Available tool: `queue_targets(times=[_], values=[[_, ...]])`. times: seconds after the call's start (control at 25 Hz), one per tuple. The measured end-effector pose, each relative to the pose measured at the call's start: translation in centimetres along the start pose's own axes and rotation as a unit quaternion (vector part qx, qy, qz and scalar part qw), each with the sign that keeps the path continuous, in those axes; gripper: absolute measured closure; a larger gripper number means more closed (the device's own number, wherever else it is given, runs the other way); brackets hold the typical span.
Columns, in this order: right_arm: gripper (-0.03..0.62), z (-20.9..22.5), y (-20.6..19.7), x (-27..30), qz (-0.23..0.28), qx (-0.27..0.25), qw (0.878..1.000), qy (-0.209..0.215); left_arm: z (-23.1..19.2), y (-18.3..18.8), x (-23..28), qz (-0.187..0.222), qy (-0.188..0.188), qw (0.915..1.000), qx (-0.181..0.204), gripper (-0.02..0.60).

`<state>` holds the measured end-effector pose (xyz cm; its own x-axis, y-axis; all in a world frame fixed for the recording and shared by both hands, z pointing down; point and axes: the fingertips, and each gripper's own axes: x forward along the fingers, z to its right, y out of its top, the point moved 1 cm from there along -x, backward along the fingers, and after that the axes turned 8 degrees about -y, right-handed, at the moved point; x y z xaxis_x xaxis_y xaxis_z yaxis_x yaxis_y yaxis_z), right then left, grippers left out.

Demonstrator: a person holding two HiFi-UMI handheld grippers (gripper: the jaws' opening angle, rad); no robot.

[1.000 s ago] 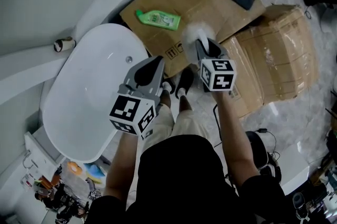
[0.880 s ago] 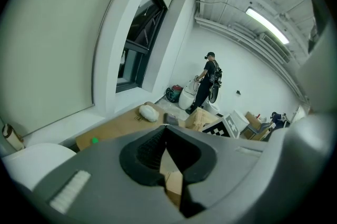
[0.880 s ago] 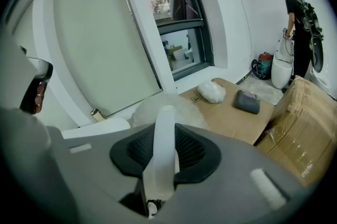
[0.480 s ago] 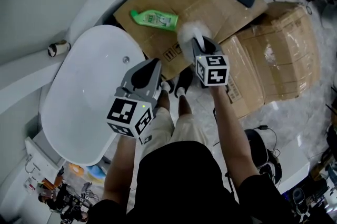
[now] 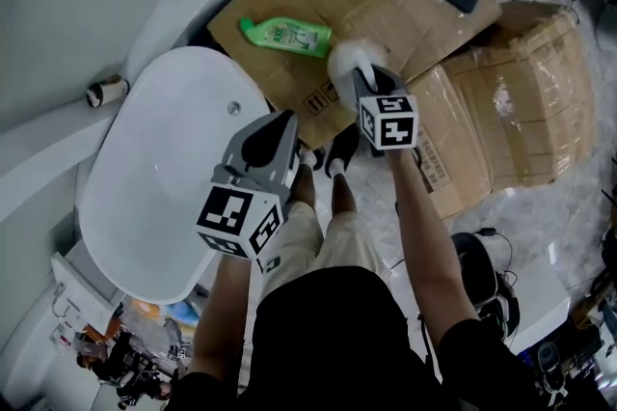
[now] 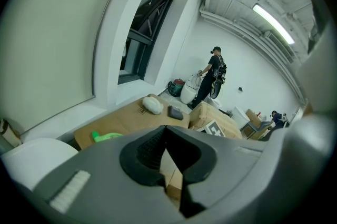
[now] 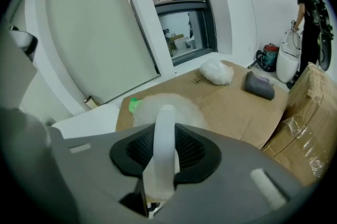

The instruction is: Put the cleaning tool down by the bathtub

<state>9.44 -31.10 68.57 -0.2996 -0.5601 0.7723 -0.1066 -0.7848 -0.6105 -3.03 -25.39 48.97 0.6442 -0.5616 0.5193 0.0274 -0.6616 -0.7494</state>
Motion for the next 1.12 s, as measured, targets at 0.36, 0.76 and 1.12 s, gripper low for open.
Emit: queue_targets(times=[0.36, 0.76, 1.12], values=[[0.493, 0.3, -2.0, 3.0, -0.032, -0.014, 0.999, -0.007, -0.9, -1.0, 0.3, -0.009, 0.007, 0.9999, -0.008, 0.583], [0.493, 0.8, -3.2, 5.2, -0.051, -0.009, 0.999, -0.012, -1.5, -2.1, 0.3, -0.017, 0.014, 0.9996, -0.018, 0.583], [0.491, 0.9, -3.2, 6.7, -0.057, -0.018, 0.998, -0.014, -1.6, -2.4, 0.8, -0.021, 0.019, 0.9994, -0.022, 0.583]])
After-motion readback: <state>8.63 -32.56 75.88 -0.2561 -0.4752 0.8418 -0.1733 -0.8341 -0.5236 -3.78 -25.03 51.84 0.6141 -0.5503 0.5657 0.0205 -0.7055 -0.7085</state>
